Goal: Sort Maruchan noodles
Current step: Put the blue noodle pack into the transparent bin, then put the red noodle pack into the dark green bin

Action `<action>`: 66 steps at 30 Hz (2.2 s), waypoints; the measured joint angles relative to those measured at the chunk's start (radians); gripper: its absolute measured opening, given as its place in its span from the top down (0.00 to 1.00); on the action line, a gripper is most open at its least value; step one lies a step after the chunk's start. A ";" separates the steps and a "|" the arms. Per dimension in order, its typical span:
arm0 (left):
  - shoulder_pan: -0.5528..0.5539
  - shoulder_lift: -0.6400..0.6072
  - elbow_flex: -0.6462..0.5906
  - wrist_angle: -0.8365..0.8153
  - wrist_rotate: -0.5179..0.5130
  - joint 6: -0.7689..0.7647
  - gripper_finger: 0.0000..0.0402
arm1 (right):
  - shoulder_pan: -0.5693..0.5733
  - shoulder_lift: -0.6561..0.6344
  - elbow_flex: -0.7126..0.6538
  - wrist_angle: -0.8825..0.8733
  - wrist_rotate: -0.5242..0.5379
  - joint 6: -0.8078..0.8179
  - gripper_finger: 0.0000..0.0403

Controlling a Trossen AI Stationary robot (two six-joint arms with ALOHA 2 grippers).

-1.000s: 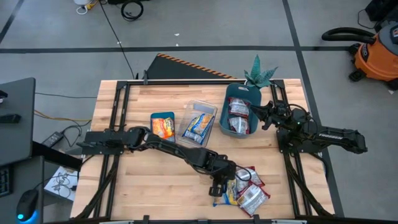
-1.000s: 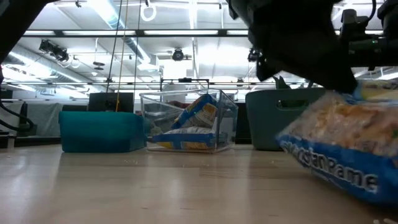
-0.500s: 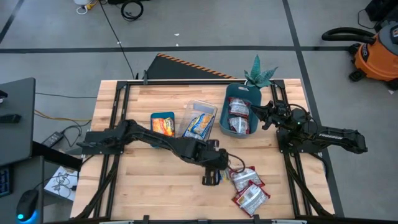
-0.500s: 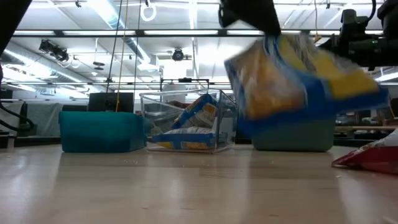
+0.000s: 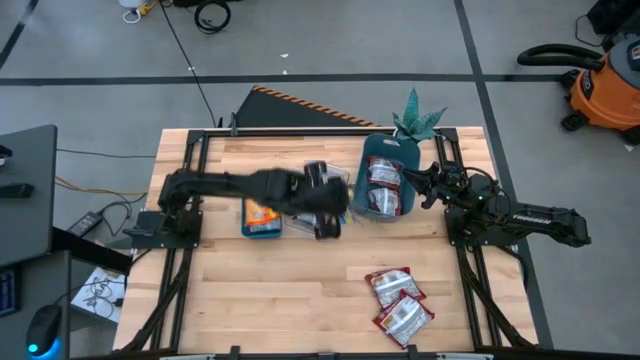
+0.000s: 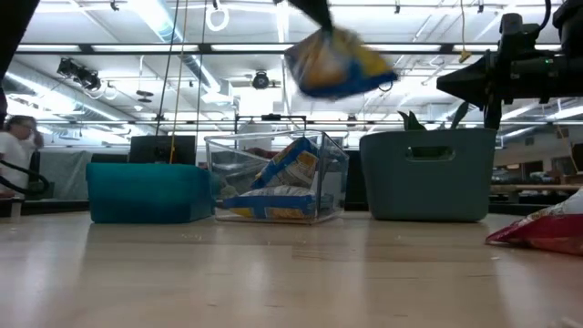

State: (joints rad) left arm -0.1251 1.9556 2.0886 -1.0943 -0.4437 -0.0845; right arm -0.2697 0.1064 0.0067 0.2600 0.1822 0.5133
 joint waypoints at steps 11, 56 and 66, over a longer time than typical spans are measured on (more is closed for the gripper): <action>0.299 0.011 -0.164 0.009 0.257 0.117 0.98 | 0.000 0.000 0.000 0.000 0.000 0.000 0.88; -0.132 0.079 -0.350 0.701 0.307 -0.041 0.67 | 0.000 -0.001 0.000 0.001 0.000 0.000 0.88; -0.203 0.269 -0.214 0.710 0.395 -0.129 0.67 | 0.000 0.003 0.000 0.001 0.000 0.000 0.88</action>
State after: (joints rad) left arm -0.3280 2.2245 1.8751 -0.3843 -0.0488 -0.2140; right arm -0.2695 0.1089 0.0067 0.2606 0.1822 0.5133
